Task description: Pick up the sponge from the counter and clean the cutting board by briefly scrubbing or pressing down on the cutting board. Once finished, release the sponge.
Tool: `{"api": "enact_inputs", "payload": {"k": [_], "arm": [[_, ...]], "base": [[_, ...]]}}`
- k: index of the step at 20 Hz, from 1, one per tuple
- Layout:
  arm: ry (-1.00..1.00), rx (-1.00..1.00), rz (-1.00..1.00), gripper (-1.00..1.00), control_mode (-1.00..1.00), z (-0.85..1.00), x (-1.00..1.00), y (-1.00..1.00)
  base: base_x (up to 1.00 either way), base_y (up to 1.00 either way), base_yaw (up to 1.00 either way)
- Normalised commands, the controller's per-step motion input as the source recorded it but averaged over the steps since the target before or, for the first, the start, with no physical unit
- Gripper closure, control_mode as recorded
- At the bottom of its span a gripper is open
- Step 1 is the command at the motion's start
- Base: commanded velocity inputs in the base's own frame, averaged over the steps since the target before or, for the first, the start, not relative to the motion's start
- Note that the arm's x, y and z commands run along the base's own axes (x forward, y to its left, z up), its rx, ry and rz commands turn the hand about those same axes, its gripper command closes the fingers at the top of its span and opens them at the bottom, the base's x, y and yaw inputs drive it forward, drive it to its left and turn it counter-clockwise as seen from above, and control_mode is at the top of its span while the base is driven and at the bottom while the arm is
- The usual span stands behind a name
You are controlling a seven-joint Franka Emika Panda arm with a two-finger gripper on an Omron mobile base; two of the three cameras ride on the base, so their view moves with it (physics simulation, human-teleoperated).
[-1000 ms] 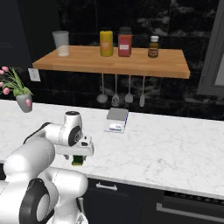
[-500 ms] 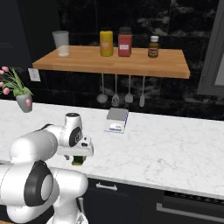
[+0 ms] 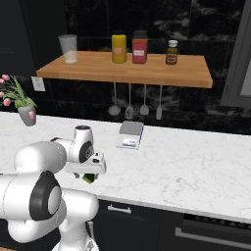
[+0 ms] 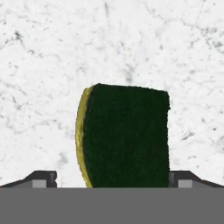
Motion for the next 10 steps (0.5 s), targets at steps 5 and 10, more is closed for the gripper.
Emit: {"api": "enact_inputs", "payload": {"k": [5,10], "arm": [[0.0,0.0,0.0,-1.0,-1.0,0.0,0.0,0.0],[0.01,0.0,0.0,-1.0,-1.0,0.04,0.0,0.01]], "base": [[0.0,0.0,0.0],[0.0,0.0,0.0]]}}
